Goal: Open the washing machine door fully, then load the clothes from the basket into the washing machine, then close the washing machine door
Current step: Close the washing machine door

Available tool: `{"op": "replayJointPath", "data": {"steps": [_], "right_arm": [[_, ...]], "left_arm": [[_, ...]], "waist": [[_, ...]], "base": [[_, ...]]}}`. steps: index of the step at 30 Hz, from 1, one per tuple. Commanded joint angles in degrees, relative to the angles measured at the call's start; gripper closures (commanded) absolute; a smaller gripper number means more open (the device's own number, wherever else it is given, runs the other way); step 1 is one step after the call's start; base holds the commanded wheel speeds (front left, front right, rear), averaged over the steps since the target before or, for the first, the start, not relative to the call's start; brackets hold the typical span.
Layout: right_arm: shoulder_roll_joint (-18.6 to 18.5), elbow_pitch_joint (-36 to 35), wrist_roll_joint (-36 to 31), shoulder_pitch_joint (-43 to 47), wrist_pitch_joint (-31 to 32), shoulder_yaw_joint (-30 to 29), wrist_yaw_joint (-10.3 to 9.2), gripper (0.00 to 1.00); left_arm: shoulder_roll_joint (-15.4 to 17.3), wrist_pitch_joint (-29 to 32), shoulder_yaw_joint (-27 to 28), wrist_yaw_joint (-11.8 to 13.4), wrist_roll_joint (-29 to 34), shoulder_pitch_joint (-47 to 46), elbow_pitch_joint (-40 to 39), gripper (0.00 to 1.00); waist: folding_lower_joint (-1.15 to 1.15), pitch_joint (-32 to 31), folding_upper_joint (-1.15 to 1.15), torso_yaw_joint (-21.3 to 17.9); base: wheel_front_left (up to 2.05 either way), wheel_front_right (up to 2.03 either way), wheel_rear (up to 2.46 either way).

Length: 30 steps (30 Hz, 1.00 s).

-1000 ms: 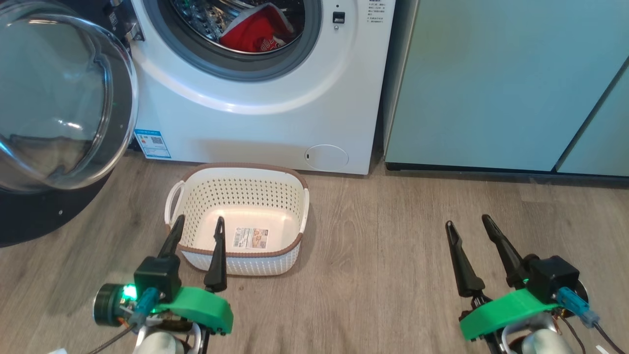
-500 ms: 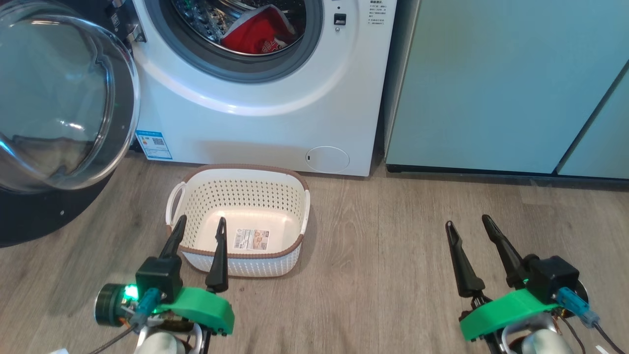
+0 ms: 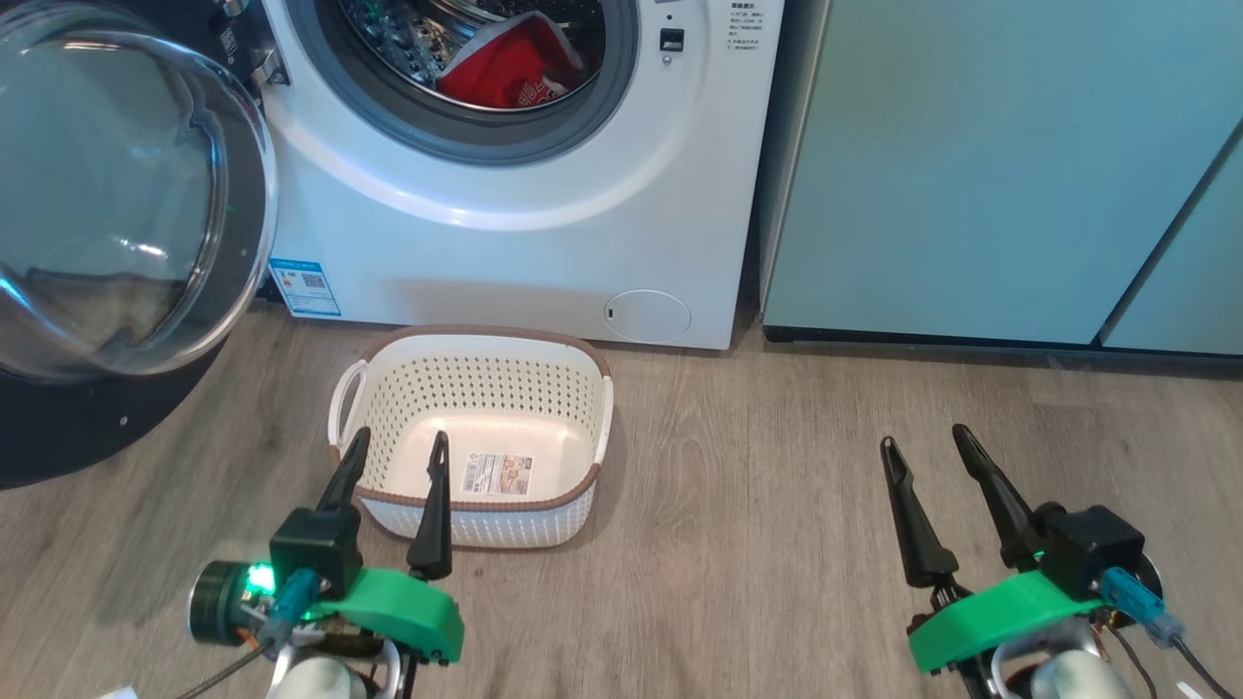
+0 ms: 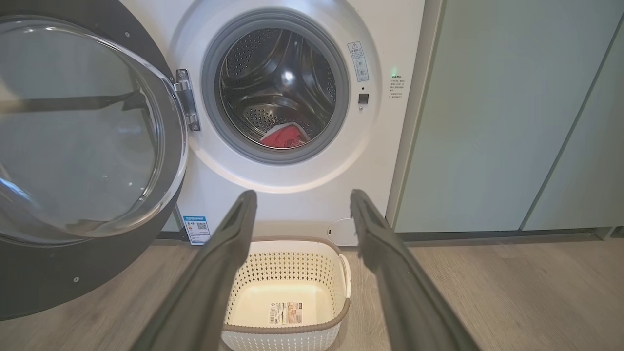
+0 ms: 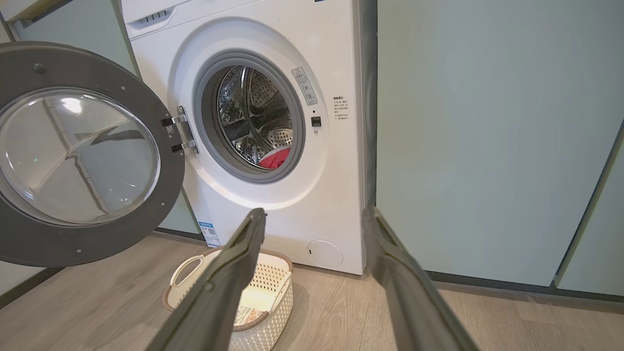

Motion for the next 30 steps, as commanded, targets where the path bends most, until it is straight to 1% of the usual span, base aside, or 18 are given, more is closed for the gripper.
{"op": "replayJointPath", "data": {"steps": [1, 5, 9, 15, 27, 30], "right_arm": [[-0.2, -1.5, 0.0, -2.5, -0.4, 1.3, 0.00, 0.00], [-0.2, -1.4, -0.1, -2.3, -0.4, 1.3, 0.00, 0.00], [-0.2, -1.7, 0.1, -2.2, -0.4, 1.7, 0.00, 0.00], [-0.2, -1.9, 0.3, -2.0, -0.4, 2.1, 0.00, 0.00], [-0.2, -2.4, 2.9, -3.0, -0.4, 3.1, 0.00, 0.00], [-0.2, -2.4, 3.3, -4.2, -0.4, 4.9, 0.00, 0.00]], "left_arm": [[-0.1, -0.5, 1.9, 0.0, 0.3, -2.5, -1.7, 0.00], [-0.1, -0.5, 1.2, 0.1, 0.2, -2.9, -1.4, 0.00], [-0.1, -0.5, 0.7, 0.4, 0.1, -3.1, -1.0, 0.00], [-0.1, -0.5, 0.7, 0.2, 0.4, -3.3, -0.1, 0.00], [0.0, -0.5, 3.5, -1.0, 2.7, -3.7, 0.1, 0.00], [0.1, -0.5, 5.3, -0.5, 2.7, -3.3, -0.9, 0.00]], "waist": [[0.00, 0.0, 0.00, 0.1], [0.00, 0.4, 0.00, 1.4], [0.00, 1.3, 0.00, 3.9], [0.00, 2.0, 0.00, 10.2], [0.00, 1.3, 0.00, 24.0], [0.00, 2.3, 0.00, 25.1]], "base": [[0.00, 0.00, 0.00], [0.00, 0.00, 0.00], [0.00, 0.00, 0.00], [0.00, 0.00, 0.00], [0.00, 0.00, 0.00], [0.00, 0.00, 0.00]]}}
